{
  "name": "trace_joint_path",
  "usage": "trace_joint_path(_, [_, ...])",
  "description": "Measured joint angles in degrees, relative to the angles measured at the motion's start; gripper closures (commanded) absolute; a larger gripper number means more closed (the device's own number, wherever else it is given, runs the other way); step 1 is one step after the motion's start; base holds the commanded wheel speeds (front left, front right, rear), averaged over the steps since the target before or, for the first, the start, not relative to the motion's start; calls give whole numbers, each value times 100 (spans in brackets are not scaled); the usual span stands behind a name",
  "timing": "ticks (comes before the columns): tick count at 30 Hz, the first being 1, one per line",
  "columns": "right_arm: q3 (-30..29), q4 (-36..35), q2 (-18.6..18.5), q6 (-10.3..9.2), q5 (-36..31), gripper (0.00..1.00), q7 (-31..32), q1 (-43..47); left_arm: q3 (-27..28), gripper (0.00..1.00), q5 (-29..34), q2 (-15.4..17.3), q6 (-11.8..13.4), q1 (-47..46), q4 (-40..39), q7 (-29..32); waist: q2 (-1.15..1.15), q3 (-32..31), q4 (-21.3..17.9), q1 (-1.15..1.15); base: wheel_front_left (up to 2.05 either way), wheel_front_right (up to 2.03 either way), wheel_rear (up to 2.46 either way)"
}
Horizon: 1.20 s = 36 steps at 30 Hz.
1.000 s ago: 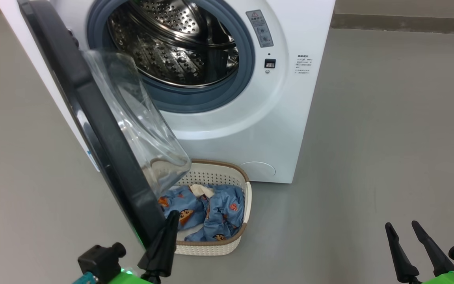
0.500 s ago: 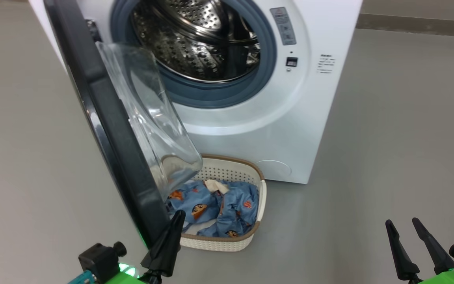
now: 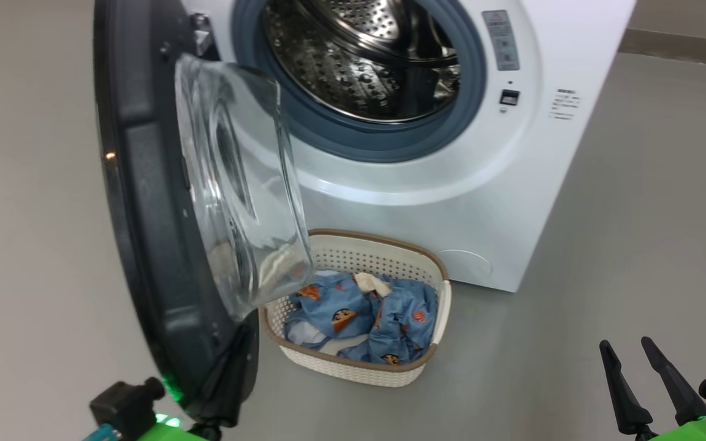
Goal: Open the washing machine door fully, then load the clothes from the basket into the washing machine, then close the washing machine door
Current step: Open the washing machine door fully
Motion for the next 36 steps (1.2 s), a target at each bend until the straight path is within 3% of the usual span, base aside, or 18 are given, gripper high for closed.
trace_joint_path(14, [69, -3, 3, 0, -38, 0, 0, -5, 698, 100, 22, 421, 399, 223, -158, -43, 0, 13, 424, 0, 0, 0, 0])
trace_joint_path(24, [131, -16, 1, 0, -40, 0, 0, -16, 1343, 100, -7, 633, 366, -74, 579, -144, 0, 100, 442, 0, 0, 0, 0])
trace_joint_path(36, [242, -35, -32, 0, -90, 0, 0, -193, 2492, 100, 416, 678, 71, -832, 1547, -151, 0, 369, 373, 0, 0, 0, 0])
